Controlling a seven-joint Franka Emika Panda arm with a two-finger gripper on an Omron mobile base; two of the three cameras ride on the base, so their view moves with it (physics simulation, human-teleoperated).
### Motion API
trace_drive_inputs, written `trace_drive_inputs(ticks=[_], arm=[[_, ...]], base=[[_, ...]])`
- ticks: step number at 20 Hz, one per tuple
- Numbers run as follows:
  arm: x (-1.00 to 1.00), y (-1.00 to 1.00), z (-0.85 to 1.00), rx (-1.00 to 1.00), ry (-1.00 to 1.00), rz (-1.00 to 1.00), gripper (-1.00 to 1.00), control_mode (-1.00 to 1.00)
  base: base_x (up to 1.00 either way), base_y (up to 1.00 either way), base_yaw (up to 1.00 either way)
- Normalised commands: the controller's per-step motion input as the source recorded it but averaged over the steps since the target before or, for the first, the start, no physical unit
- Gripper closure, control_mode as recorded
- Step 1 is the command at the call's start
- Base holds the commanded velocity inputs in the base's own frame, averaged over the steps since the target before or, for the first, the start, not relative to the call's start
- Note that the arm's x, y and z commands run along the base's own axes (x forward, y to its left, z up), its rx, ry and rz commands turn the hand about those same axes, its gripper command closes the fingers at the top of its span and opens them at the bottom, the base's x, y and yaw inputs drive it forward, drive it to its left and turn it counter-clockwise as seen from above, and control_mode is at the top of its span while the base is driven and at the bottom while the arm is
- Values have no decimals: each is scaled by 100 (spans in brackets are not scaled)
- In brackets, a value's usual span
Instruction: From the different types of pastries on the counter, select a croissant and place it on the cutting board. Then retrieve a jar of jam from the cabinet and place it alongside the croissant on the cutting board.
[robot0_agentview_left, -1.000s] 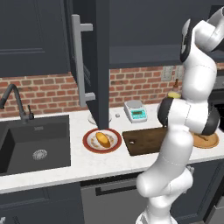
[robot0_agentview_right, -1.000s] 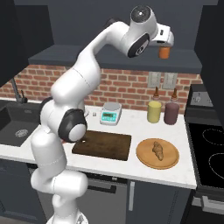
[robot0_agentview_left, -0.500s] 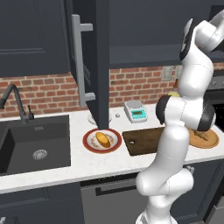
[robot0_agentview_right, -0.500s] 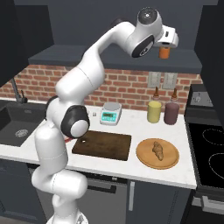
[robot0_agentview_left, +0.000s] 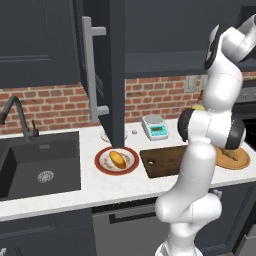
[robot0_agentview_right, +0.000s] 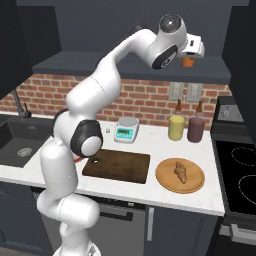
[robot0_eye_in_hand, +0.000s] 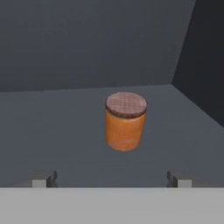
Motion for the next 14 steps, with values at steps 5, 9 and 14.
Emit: trace_drive_inputs(ticks=[5,9,14], arm=[[47,-2,0,0,0,0,-100,-100],[0,-2,0,0,0,0,-100,-100],[5,-26,0,0,-1,0,-100,-100]], base=[[0,0,0],[0,0,0],[0,0,0]])
